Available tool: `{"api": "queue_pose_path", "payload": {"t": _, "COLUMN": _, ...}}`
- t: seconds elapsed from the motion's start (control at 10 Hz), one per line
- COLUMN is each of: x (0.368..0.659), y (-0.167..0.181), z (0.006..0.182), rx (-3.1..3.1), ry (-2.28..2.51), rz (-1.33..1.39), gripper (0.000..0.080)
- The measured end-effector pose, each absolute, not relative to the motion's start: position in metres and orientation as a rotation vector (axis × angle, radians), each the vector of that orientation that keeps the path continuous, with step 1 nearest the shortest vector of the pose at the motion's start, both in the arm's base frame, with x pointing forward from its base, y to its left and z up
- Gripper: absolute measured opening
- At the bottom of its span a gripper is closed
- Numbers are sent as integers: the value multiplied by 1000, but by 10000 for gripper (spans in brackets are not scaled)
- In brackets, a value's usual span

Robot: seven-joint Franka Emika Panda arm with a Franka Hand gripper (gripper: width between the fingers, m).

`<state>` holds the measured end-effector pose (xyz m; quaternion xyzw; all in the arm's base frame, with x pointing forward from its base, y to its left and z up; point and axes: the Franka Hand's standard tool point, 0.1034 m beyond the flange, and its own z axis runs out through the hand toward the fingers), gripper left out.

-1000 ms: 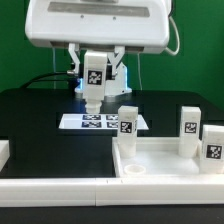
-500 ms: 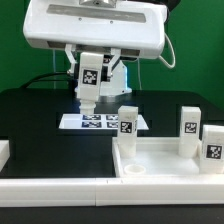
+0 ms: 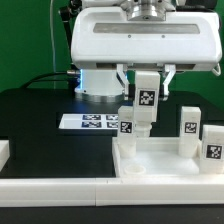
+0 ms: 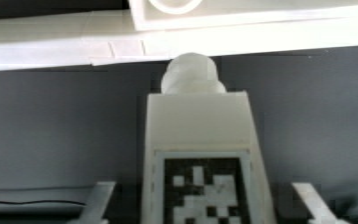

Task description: Assemble square table

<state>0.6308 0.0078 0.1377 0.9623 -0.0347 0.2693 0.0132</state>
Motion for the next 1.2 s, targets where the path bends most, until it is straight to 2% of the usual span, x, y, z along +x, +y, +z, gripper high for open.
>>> {"api": "queue_pose_path", "payload": {"t": 0.4, "x": 630, "y": 6, "z": 136, "rx": 2997, "ry": -107, "rz": 835, "gripper": 284}}
{"api": "queue_pose_path", "payload": {"t": 0.6, "x": 627, "y": -10, "z": 127, "rx": 3000, "ry": -84, "rz": 808, "gripper": 284}}
{"api": "queue_pose_path", "payload": {"t": 0.9, "x": 630, "y": -9, "z": 117, "rx": 3010, "ry": -81, "rz": 801, "gripper": 284}}
{"api": "queue_pose_path", "payload": {"t": 1.2, "x": 627, "y": -5, "z": 97, "rx": 2992, "ry": -69, "rz": 816, "gripper": 284}}
